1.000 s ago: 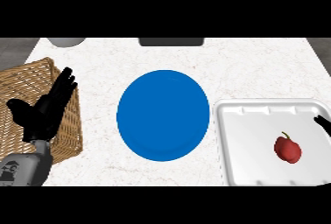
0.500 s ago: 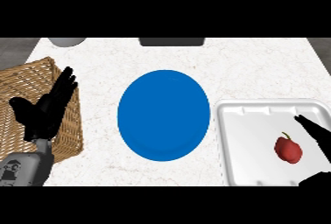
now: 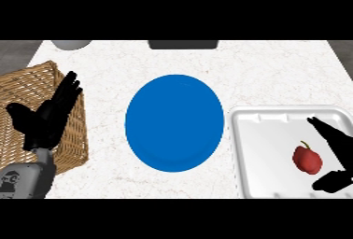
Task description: Pick the bell pepper from the tray and place it in the plate
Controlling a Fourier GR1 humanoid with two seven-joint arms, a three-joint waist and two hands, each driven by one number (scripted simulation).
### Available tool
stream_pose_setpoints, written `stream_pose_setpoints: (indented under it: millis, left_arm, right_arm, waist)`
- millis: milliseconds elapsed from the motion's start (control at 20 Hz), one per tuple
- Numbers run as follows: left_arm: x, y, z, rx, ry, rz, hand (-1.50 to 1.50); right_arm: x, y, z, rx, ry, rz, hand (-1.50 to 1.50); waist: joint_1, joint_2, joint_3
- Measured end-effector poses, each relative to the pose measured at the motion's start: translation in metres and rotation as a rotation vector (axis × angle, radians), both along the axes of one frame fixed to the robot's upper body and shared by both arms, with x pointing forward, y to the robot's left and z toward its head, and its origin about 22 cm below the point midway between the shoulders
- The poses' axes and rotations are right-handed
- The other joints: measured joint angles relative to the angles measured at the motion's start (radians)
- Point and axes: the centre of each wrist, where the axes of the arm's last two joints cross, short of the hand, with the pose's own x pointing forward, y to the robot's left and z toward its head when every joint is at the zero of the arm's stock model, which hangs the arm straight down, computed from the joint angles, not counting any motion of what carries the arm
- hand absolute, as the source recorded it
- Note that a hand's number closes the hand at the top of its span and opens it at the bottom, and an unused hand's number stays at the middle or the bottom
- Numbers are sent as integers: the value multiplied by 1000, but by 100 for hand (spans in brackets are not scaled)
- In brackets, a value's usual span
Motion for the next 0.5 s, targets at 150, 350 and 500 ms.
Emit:
stream_pose_setpoints:
  millis: [150, 350, 500]
  left_arm:
    - [0, -1, 0, 3, -1, 2, 0]
    - [0, -1, -1, 12, -6, 0, 0]
    - [2, -4, -3, 12, -14, -2, 0]
  right_arm:
    - [1, 2, -11, -18, 23, 9, -150]
    - [7, 9, -13, -33, 80, 57, 150]
    - [9, 10, -19, -36, 90, 116, 150]
  waist:
    - [-1, 0, -1]
    - [-2, -3, -4]
    - [-2, -7, -7]
